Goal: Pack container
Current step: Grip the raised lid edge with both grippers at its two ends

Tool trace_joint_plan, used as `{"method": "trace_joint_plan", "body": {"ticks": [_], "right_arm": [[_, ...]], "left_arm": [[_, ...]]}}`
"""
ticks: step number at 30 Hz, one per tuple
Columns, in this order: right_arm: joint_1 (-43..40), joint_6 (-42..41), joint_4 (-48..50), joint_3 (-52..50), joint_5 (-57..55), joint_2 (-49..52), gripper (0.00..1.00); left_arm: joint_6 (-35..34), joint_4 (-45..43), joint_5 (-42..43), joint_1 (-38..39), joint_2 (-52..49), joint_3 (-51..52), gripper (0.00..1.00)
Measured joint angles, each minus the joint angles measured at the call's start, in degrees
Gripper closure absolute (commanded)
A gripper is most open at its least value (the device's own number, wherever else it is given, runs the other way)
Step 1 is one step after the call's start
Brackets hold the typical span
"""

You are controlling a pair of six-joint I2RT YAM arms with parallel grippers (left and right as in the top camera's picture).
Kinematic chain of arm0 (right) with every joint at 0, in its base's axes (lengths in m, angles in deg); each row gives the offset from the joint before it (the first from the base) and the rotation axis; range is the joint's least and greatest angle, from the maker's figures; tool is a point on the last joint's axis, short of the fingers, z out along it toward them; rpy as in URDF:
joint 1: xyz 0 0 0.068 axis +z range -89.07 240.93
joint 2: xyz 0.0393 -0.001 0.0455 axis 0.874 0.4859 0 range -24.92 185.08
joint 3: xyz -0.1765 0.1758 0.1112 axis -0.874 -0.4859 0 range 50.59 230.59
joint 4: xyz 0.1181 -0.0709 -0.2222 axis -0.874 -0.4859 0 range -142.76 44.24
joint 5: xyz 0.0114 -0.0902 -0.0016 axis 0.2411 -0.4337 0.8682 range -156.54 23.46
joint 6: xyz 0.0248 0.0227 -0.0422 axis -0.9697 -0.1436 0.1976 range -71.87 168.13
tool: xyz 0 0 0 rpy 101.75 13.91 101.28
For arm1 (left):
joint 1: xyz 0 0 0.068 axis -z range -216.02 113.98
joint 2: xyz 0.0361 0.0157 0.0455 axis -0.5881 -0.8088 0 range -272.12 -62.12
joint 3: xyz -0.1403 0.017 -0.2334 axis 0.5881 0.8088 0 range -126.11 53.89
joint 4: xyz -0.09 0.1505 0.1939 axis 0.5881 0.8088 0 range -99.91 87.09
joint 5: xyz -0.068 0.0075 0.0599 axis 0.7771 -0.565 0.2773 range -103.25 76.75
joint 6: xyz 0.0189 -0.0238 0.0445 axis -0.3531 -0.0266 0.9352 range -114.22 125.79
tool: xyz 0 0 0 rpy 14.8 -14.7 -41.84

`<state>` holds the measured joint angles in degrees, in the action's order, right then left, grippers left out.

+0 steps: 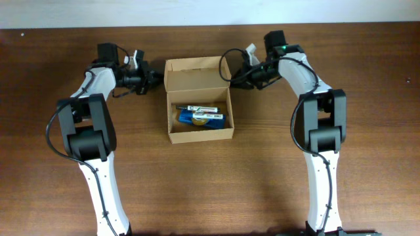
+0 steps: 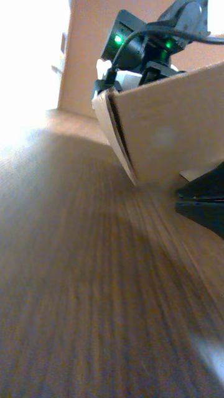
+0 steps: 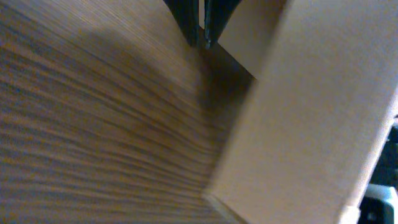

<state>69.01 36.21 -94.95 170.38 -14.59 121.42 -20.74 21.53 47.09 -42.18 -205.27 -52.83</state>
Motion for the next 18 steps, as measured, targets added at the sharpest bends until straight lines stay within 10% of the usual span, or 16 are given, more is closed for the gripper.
{"method": "trace_joint_plan", "body": {"ticks": [18], "right_arm": [[0.59, -2.38, 4.04, 0.94, 6.84, 0.0, 0.96]], "left_arm": [[-5.18, -5.11, 5.53, 1.68, 0.0, -6.12, 0.98]]}}
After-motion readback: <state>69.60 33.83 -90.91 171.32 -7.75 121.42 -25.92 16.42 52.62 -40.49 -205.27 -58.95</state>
